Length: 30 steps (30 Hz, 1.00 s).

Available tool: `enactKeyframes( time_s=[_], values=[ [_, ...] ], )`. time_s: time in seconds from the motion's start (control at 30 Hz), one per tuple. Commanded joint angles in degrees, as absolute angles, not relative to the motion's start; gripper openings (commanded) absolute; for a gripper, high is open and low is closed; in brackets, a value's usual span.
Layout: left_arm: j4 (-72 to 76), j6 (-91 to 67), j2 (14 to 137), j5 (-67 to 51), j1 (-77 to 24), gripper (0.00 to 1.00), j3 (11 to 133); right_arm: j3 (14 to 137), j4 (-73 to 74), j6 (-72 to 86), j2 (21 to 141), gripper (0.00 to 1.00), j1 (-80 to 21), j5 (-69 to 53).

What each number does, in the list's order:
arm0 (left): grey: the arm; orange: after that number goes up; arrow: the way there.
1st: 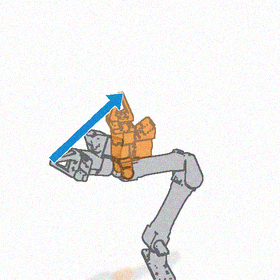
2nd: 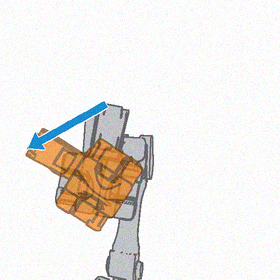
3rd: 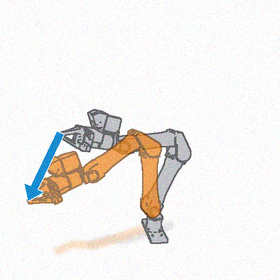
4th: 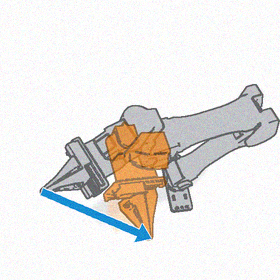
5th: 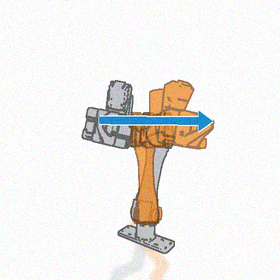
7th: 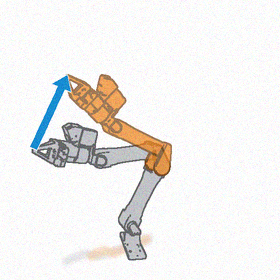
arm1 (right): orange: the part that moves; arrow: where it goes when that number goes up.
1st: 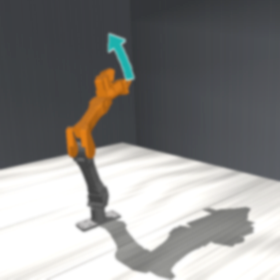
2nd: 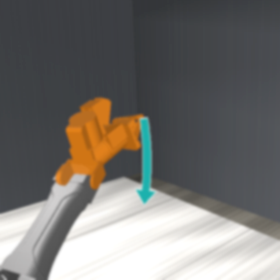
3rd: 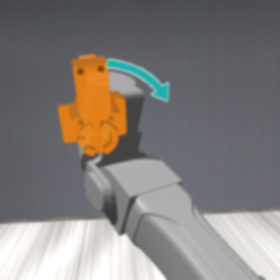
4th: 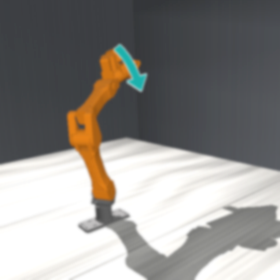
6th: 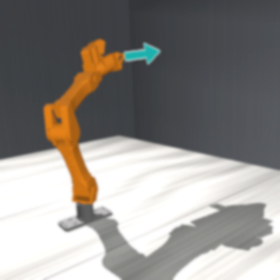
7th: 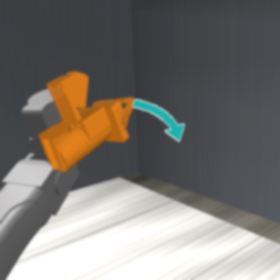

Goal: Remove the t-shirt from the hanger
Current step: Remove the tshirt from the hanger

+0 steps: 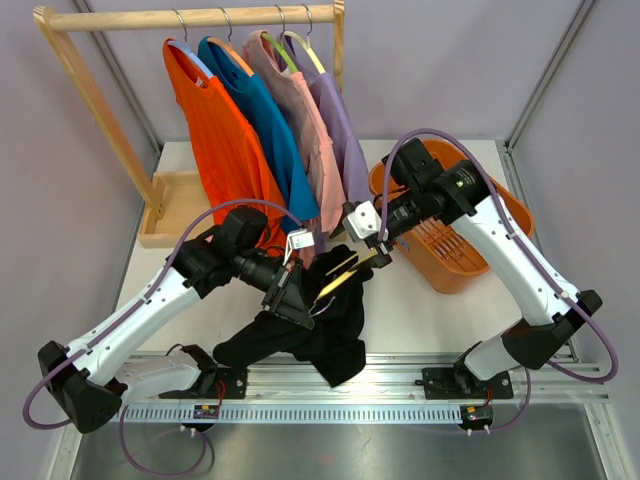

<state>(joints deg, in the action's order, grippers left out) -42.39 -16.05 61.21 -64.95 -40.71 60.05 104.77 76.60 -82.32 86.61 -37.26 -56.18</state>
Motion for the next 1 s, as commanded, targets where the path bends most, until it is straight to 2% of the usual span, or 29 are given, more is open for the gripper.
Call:
enactKeyframes(
  time_s=[0.0, 0.17, 0.43, 0.5, 0.53, 0.57, 0.63, 0.7, 0.73, 0.83, 0.87, 0.97],
  values=[
    [-45.5, -12.6, 60.4, -62.8, -40.8, 0.00, 65.0, 104.3, 94.0, -81.1, 83.5, 0.75, -39.4, -54.4],
    [-47.7, -10.7, 60.8, -59.0, -40.7, 0.00, 66.8, 103.4, 93.9, -79.7, 82.9, 0.69, -40.7, -53.9],
    [-44.4, -14.1, 59.7, -61.1, -40.7, 0.00, 68.6, 99.8, 89.3, -75.9, 83.6, 0.58, -43.3, -51.6],
    [-43.3, -14.7, 59.0, -61.6, -40.7, 0.00, 68.5, 100.2, 89.6, -76.3, 84.5, 0.49, -43.8, -51.1],
    [-43.1, -15.0, 58.8, -61.4, -40.7, 0.00, 68.3, 100.7, 89.8, -76.4, 84.8, 0.41, -43.9, -51.3],
    [-42.7, -15.1, 58.7, -61.1, -40.7, 0.00, 68.0, 100.8, 90.2, -76.6, 85.0, 0.28, -44.0, -51.4],
    [-42.0, -15.6, 58.3, -58.9, -40.7, 0.00, 67.6, 101.0, 90.2, -76.6, 84.6, 0.19, -44.2, -51.6],
    [-41.4, -15.8, 57.7, -55.6, -40.5, 0.07, 67.0, 101.1, 89.6, -75.9, 83.6, 0.08, -44.2, -50.2],
    [-40.9, -15.9, 57.2, -52.7, -40.0, 0.19, 66.5, 101.2, 89.4, -74.6, 83.1, 0.00, -44.2, -49.3],
    [-40.7, -15.9, 54.9, -43.3, -38.1, 0.47, 66.1, 99.6, 87.3, -70.0, 81.7, 0.00, -44.0, -44.5],
    [-41.2, -15.9, 53.8, -40.1, -37.5, 0.61, 66.4, 98.9, 85.7, -66.7, 80.9, 0.00, -43.7, -43.6],
    [-42.8, -15.4, 49.5, -28.2, -35.7, 0.87, 67.9, 95.8, 83.5, -60.6, 79.4, 0.00, -40.3, -45.1]
  ],
)
